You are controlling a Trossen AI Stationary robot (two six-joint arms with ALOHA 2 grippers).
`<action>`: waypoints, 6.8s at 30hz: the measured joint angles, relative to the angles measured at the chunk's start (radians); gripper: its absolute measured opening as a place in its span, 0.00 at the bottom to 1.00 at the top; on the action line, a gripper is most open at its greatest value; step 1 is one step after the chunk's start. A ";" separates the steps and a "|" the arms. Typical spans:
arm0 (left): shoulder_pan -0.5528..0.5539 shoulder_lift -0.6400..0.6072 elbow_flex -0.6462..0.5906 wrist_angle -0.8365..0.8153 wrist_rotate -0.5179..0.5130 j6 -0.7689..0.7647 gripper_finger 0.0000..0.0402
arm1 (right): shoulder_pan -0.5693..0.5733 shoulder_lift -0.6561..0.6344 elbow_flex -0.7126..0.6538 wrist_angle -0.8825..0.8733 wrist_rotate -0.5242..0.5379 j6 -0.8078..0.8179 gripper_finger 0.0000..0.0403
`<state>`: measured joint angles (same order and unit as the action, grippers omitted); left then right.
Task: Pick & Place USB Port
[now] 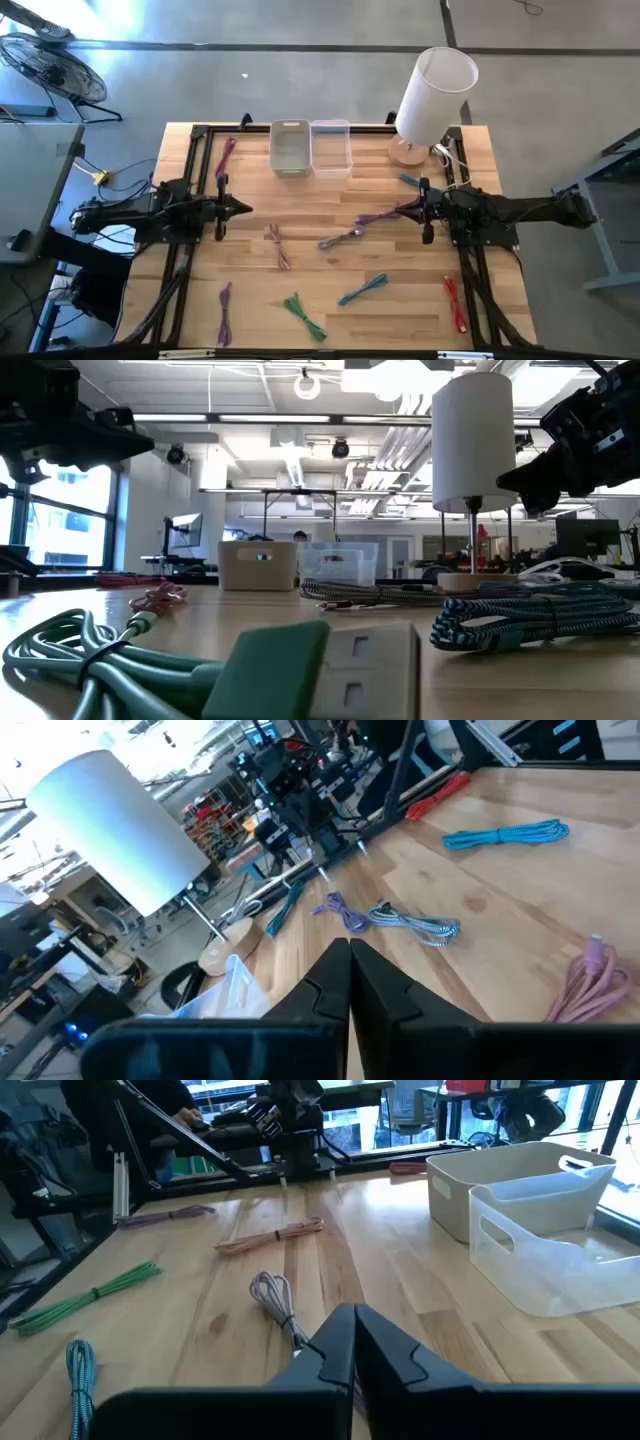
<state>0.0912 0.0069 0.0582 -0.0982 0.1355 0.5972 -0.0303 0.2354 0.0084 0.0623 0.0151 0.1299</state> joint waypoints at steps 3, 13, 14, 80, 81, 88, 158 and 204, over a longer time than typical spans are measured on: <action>0.000 0.000 0.000 -0.002 -0.031 0.000 0.00 | 0.000 0.000 0.000 0.009 0.000 0.000 0.01; 0.000 0.000 -0.005 0.039 -0.061 0.000 0.00 | 0.000 0.000 0.000 0.022 0.006 0.087 0.01; 0.000 0.000 -0.005 0.039 -0.060 0.000 0.00 | 0.000 0.000 0.000 0.024 0.009 0.124 0.01; 0.000 0.257 0.681 -0.594 0.022 0.020 0.00 | 0.176 1.372 1.853 -1.584 0.235 0.044 0.24; 0.000 0.257 0.681 -0.594 0.035 0.020 0.00 | 0.176 1.383 1.839 -1.584 0.243 0.043 0.26; 0.000 0.257 0.681 -0.615 0.041 -0.004 0.00 | 0.170 1.408 1.667 -1.518 0.261 -0.018 0.39; 0.000 0.257 0.681 -0.660 -0.077 -0.157 0.00 | -0.081 1.398 0.736 -0.562 0.070 -0.200 0.04; 0.000 0.453 0.595 0.183 0.006 -0.426 0.16 | 0.177 1.185 1.542 -0.618 0.351 -0.450 0.04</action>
<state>0.0910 0.4601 0.6533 0.0850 0.1412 0.1712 0.1467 1.4200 1.5501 -0.5560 0.3660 -0.3202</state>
